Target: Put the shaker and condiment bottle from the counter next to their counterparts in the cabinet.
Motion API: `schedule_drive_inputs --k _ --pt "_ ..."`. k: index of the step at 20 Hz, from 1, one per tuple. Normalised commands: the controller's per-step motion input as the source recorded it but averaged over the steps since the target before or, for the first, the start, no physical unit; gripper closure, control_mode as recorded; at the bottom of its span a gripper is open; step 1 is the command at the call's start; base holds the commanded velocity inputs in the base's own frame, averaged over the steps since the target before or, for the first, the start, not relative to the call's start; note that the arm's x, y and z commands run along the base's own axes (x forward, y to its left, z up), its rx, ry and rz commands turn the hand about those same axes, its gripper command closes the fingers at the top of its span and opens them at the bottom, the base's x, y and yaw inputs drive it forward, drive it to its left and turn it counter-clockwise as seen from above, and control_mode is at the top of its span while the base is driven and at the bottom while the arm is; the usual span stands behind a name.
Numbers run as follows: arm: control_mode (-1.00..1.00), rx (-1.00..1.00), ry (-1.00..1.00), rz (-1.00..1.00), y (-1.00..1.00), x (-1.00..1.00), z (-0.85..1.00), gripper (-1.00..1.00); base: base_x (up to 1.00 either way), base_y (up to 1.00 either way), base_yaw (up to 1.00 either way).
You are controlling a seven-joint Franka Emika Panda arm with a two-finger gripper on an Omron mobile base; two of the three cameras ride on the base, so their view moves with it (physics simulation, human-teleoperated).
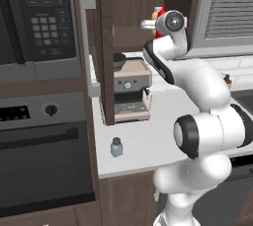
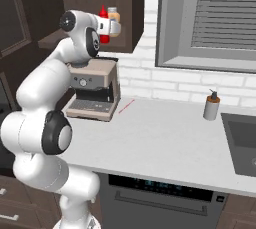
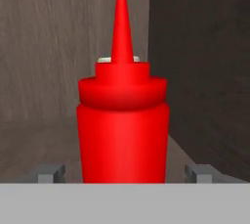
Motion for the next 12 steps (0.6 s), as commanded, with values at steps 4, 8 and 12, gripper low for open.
schedule_drive_inputs --k 4,8,12 --pt "-1.00 0.01 -0.10 0.00 0.00 -0.29 0.00 -1.00 0.00 0.00 0.00" --pt "-1.00 0.02 -0.12 0.00 0.00 -0.42 0.03 -1.00 0.00 0.00 0.00" --pt "-1.00 0.02 -0.14 0.00 0.00 -0.48 0.09 -1.00 0.00 0.00 0.00"
